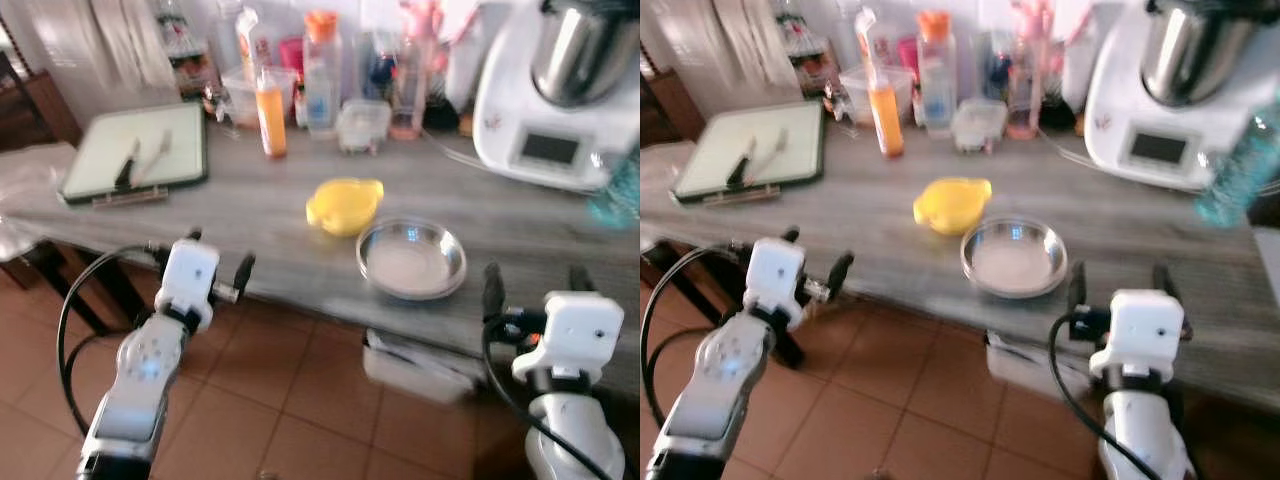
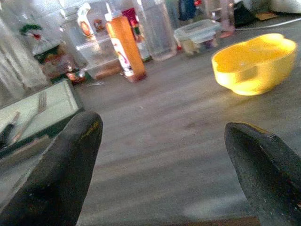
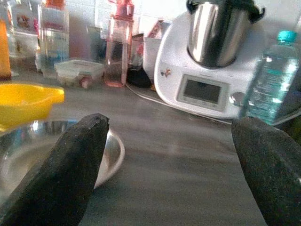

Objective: Setting the table

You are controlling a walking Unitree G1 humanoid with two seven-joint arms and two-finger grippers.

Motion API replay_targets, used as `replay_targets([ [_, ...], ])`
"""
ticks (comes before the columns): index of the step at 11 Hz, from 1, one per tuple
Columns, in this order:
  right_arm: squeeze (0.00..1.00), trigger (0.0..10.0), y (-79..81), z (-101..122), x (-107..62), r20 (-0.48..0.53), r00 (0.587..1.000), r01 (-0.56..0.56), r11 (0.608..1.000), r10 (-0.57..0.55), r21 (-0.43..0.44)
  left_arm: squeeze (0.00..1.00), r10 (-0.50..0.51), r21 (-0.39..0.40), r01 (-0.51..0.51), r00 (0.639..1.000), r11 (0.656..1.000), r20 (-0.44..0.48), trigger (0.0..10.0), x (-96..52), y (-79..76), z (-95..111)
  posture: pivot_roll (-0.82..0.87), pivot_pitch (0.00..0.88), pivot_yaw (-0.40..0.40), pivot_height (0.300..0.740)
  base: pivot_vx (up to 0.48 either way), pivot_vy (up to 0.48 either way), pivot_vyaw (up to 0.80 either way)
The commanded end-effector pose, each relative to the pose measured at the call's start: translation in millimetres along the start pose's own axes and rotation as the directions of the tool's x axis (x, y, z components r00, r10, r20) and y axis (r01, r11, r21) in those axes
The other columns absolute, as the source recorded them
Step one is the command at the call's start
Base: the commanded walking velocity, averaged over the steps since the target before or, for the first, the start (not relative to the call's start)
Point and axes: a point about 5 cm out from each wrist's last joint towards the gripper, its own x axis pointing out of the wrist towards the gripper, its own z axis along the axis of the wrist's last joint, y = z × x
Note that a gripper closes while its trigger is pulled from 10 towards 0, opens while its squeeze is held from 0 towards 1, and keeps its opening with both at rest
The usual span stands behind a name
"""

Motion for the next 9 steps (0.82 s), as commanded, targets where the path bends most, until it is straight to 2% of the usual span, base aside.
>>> replay_targets([
  [1, 0.00, 10.0, 0.8, 1.8, 0.6, 0.007, 1.000, 0.002, 1.000, -0.002, 0.003, 0.00, 0.000, 0.013, 0.001, 1.000, 1.000, -0.013, 10.0, -1.5, 2.3, -1.6, 0.09, 0.057, 0.032, 0.740, -0.285, 0.000, 0.00],
  [9, 0.00, 10.0, -0.7, -0.4, -0.2, -0.002, 1.000, 0.004, 1.000, -0.005, -0.013, 0.00, -0.023, -0.004, 0.023, 1.000, 1.000, -0.006, 10.0, -0.5, -4.3, 0.1, 0.09, 0.052, 0.023, 0.740, -0.292, 0.000, 0.00],
])
